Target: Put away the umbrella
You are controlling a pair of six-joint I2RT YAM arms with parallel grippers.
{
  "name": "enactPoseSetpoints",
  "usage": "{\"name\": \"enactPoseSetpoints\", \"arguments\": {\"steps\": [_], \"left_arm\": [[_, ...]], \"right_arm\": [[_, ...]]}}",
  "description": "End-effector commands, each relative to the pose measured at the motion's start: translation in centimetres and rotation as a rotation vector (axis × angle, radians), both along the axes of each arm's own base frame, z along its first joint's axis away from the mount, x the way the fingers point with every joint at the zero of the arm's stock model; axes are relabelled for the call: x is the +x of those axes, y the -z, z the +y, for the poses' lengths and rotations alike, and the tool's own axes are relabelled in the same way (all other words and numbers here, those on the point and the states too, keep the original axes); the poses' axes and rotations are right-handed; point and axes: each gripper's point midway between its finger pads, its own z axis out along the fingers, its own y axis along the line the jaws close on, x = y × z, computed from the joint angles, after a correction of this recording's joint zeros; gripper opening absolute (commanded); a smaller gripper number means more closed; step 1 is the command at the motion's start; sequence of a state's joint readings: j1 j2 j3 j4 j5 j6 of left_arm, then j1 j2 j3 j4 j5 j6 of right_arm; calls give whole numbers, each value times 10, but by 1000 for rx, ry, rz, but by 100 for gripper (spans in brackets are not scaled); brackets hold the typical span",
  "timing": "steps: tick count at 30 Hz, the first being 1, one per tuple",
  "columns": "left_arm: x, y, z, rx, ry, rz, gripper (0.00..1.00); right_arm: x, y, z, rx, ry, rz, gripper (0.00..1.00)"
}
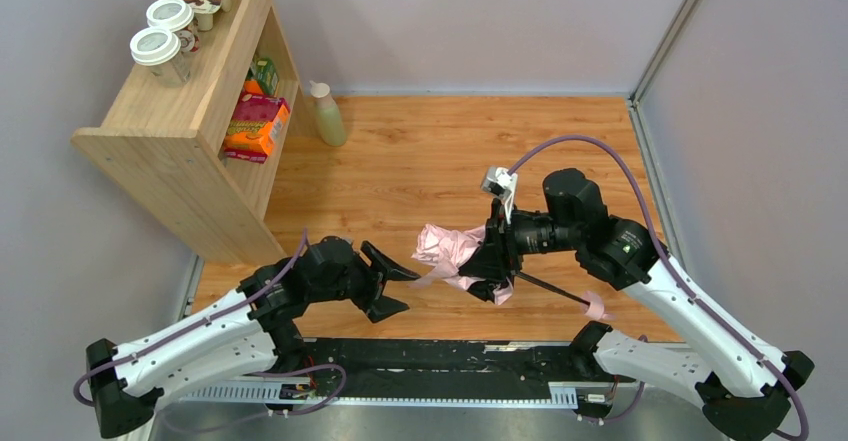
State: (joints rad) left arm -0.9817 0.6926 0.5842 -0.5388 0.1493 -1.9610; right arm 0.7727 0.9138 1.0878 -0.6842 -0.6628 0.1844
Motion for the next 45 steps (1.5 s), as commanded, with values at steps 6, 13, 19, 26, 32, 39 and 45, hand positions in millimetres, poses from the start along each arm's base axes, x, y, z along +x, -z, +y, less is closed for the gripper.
{"name": "enactPoseSetpoints", "arguments": {"steps": [6,13,19,26,32,39,45], "left_arm": [[17,-2,-21,-170,-153,192,73],[19,10,-26,-157,-156,214,56],[21,16,-25,-144,-175,228,43],[21,20,-25,-144,-178,224,45],[26,19,-21,-155,-208,200,23],[32,30,-23,-122,-198,140,0],[79,16,-24,33,-12,-348,0]], "right_arm": [[-1,-34,3,77,-14,-105,0],[-5,-32,7,71,-32,-100,0],[-8,-35,7,77,-32,-106,0],[-13,-41,7,92,-47,-103,0],[-24,-39,8,102,-87,-71,0],[-56,-52,18,198,-222,17,0],[-100,-45,29,183,-395,181,0]]}}
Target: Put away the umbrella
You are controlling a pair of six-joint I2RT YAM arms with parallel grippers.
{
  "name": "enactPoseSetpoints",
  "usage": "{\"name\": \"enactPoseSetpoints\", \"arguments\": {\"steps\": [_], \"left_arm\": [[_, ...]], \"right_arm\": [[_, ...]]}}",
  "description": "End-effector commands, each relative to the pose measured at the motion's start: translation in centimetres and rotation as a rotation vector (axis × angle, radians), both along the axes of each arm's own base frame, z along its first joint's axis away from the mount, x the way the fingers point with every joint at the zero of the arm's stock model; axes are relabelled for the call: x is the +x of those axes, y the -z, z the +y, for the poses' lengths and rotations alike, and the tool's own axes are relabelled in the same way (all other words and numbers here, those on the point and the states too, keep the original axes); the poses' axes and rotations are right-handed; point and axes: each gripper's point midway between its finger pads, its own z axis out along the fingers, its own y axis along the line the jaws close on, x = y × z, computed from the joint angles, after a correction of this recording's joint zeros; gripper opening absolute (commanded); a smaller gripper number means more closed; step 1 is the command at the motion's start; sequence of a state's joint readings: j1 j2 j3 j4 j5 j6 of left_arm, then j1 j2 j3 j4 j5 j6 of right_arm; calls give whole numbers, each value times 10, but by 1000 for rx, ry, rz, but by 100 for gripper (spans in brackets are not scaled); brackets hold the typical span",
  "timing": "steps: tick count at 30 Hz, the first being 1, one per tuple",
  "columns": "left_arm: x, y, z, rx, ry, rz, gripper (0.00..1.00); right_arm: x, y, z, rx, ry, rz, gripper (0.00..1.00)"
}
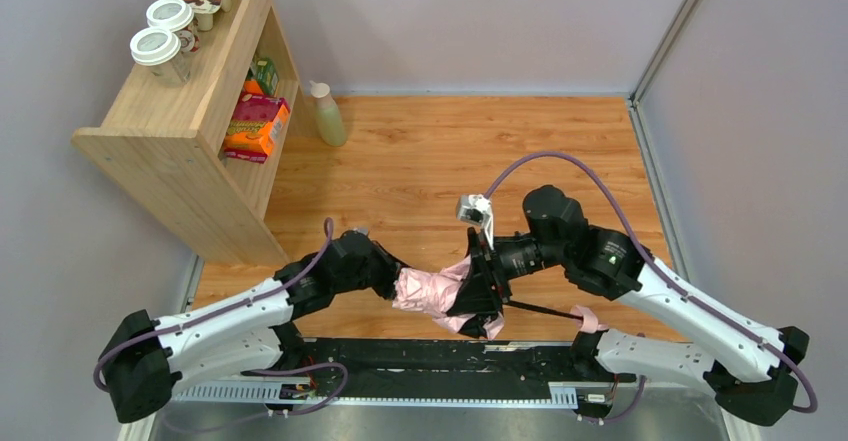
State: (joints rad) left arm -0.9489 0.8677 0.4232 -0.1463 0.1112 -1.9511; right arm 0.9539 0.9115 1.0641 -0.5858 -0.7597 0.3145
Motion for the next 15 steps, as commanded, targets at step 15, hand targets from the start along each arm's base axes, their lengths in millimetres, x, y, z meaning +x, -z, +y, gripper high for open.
{"name": "enactPoseSetpoints", "arguments": {"steps": [15], "left_arm": [[31,-216,-11,166,438,-1747,0]], "right_arm": [[-39,-13,22,17,-195,510,0]]}}
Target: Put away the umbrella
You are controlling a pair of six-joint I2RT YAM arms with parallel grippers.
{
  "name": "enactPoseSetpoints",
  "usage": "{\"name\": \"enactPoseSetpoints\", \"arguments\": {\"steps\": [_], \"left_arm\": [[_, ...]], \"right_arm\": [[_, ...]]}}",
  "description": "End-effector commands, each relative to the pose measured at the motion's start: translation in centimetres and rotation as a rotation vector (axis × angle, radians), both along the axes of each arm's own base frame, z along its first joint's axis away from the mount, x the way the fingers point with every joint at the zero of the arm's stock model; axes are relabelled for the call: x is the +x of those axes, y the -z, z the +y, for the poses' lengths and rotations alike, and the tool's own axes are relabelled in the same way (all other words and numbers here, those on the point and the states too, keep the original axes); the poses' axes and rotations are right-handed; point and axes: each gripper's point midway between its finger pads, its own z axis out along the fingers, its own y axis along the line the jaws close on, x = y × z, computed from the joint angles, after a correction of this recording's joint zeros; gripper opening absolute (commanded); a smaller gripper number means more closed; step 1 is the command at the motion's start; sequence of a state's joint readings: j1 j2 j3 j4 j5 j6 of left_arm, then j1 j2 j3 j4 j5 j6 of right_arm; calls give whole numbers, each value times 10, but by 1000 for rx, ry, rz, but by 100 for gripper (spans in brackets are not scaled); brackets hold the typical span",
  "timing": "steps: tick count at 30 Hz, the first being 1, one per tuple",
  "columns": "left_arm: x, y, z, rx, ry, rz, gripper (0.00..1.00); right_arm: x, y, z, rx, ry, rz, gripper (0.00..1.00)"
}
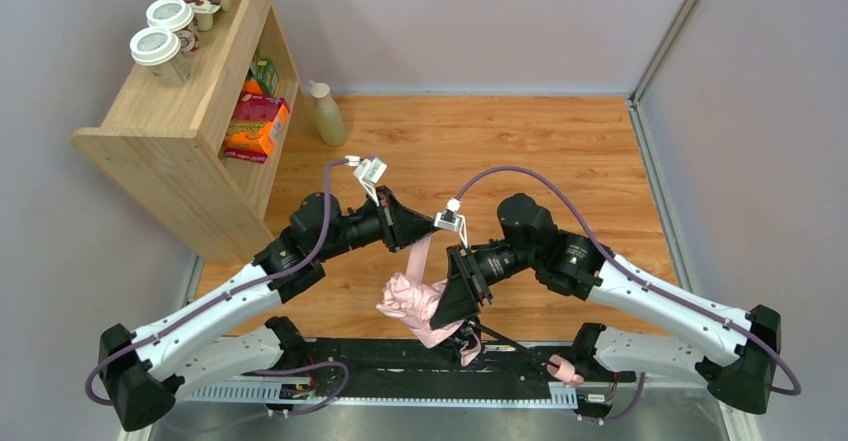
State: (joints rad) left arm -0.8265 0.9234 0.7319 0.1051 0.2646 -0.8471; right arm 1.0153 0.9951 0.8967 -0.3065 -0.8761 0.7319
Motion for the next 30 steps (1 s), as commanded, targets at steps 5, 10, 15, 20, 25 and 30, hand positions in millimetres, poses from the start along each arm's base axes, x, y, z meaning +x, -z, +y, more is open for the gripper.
{"name": "enactPoseSetpoints", "arguments": {"steps": [5,10,15,20,25,30], "left_arm": [[-75,-105,11,-92,335,-842,0],[-94,-112,17,-104,395,-946,0],[-112,-108,18,-103,504,-1004,0],[-118,-77,15,-17,592,-972,0],[-124,-58,24,43,597,-984,0],[-104,-17,27,165,516,-948,0]], "right_arm": [[17,-35,-2,118,-79,200,0],[32,-27,8,124,-71,309,0],[53,-13,19,106,-57,356,0],[74,0,32,90,-55,404,0],[90,18,34,136,-54,561,0],[108,52,37,128,-37,642,0]]}}
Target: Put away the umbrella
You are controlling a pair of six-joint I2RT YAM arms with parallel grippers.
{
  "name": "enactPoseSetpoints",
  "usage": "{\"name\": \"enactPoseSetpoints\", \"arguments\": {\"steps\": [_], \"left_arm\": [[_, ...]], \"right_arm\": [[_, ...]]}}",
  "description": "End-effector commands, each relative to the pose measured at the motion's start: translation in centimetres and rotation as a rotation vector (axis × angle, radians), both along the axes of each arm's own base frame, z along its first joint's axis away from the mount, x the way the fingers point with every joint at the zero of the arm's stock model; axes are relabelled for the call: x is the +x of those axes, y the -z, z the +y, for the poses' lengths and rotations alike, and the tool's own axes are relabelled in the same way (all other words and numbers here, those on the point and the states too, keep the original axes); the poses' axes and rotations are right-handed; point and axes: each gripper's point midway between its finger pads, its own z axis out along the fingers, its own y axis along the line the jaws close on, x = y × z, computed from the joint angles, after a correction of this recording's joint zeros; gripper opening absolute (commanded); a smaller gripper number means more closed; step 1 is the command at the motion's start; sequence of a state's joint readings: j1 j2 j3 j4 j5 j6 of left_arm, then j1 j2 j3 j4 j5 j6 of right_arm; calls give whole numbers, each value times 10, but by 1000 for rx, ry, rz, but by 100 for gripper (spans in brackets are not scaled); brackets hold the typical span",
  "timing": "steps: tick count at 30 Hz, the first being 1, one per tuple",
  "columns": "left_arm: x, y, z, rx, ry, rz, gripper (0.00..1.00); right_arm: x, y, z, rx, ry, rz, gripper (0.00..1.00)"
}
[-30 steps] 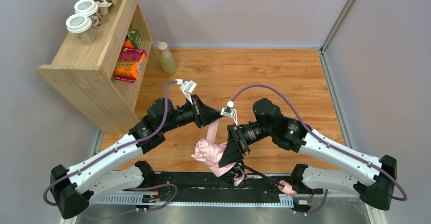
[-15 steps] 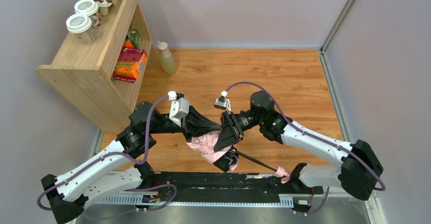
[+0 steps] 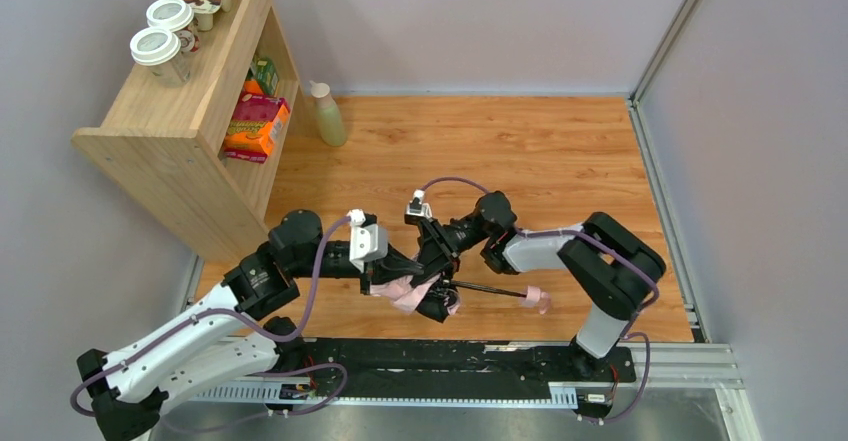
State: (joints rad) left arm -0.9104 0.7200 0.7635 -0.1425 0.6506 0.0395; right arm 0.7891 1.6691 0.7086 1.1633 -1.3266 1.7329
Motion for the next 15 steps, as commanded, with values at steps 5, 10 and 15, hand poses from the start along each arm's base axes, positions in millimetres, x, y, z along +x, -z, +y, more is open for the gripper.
{"name": "enactPoseSetpoints", "arguments": {"steps": [5,10,15], "left_arm": [[16,28,-5,-85,-132,-88,0],[38,54,-4,-62,-269,-180,0],[57,89,-8,-21,-350,-194,0]], "right_arm": [[65,34,-2,-2,219,97,0],[95,72,-11,-76,286,29,0],[113,119,-15,-262,302,-117,0]]}}
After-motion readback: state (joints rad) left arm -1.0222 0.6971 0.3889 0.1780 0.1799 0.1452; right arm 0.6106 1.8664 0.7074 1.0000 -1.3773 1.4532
